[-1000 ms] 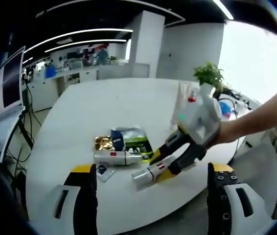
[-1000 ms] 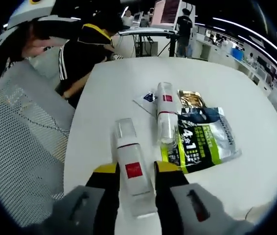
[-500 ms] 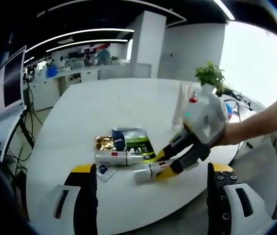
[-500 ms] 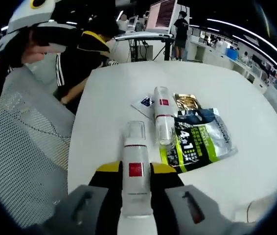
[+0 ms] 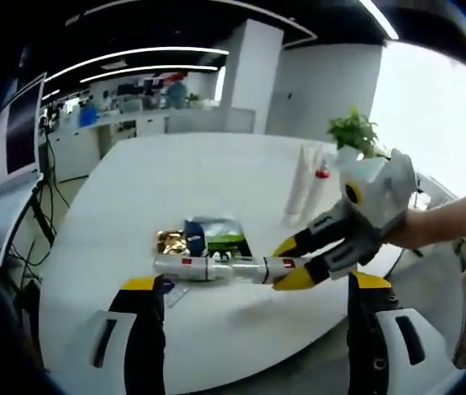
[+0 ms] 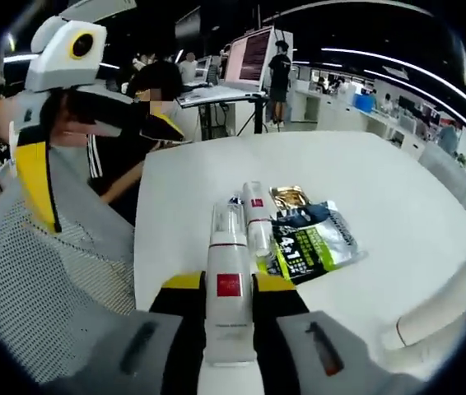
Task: Arrange the skincare products in the storage area until every visible bottle or jar stands upright without overlapping.
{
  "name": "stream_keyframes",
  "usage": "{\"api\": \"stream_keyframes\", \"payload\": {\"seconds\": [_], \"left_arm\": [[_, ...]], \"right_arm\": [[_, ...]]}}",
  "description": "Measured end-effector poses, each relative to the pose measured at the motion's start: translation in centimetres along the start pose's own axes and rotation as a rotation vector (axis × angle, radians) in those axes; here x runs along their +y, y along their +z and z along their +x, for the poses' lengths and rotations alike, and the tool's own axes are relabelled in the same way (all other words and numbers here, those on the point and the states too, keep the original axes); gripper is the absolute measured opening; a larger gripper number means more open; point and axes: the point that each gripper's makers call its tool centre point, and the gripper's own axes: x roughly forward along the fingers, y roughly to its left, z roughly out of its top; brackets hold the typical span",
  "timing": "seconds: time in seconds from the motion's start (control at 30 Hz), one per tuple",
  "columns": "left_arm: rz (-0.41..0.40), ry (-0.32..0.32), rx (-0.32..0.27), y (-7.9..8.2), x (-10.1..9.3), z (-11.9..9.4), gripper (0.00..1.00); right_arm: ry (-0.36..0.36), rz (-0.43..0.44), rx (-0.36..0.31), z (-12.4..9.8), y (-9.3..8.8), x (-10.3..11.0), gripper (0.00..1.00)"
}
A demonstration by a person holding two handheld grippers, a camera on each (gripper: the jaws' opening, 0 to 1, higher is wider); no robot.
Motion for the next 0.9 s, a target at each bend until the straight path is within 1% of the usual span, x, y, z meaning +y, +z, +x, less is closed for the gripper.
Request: {"api": "stream_keyframes", "payload": {"seconds": [0.13,0.17,0.23,0.33,0.4,0.53,0.63,0.73,0.83,0.9], "left_arm": [[-0.052,-0.033,-0.019,0.8,-1.0,0.2,0.9],[-0.107,-0.058,-0.033,1.3,-1.6,0.3,0.9],[-0.181,-0.096,-0.054,1.9,-2.4,0.5,0.91],[-0.261,-0.138,-0.076,2.7,-3.4,0.8,0.91],[-0.289,-0.166,-0.086,3.2,-4.2,1.0,0.9],[-0.324,-0.209,-0.09,3.7,-5.8,1.6,0.9],[-0.344,-0.232,-0.085,3.7,-6.7,2.2,0.89],[-0.36,-0.245,-0.083,3.7,-7.4,2.6,0.85],[-0.415,-0.278,-0.089,4.0,-8.2,2.9,0.78],[-0.437,-0.3,-0.091,4.2,-8.8,2.9,0.71]], "right_arm": [[-0.039,0.001,-0.037,-1.4,0.6,0.0,0.2],[-0.05,0.007,-0.054,-2.0,1.0,0.1,0.2],[-0.071,0.016,-0.084,-2.8,1.6,0.2,0.2],[-0.098,0.037,-0.131,-4.1,2.6,0.4,0.2],[-0.113,0.057,-0.167,-5.0,3.2,0.5,0.2],[-0.143,0.079,-0.212,-6.7,4.0,0.6,0.2],[-0.16,0.088,-0.235,-7.6,4.2,0.7,0.2],[-0.171,0.091,-0.238,-8.1,3.9,0.9,0.2],[-0.186,0.114,-0.259,-9.0,4.0,0.9,0.2],[-0.191,0.113,-0.266,-9.5,4.1,1.0,0.2]]}}
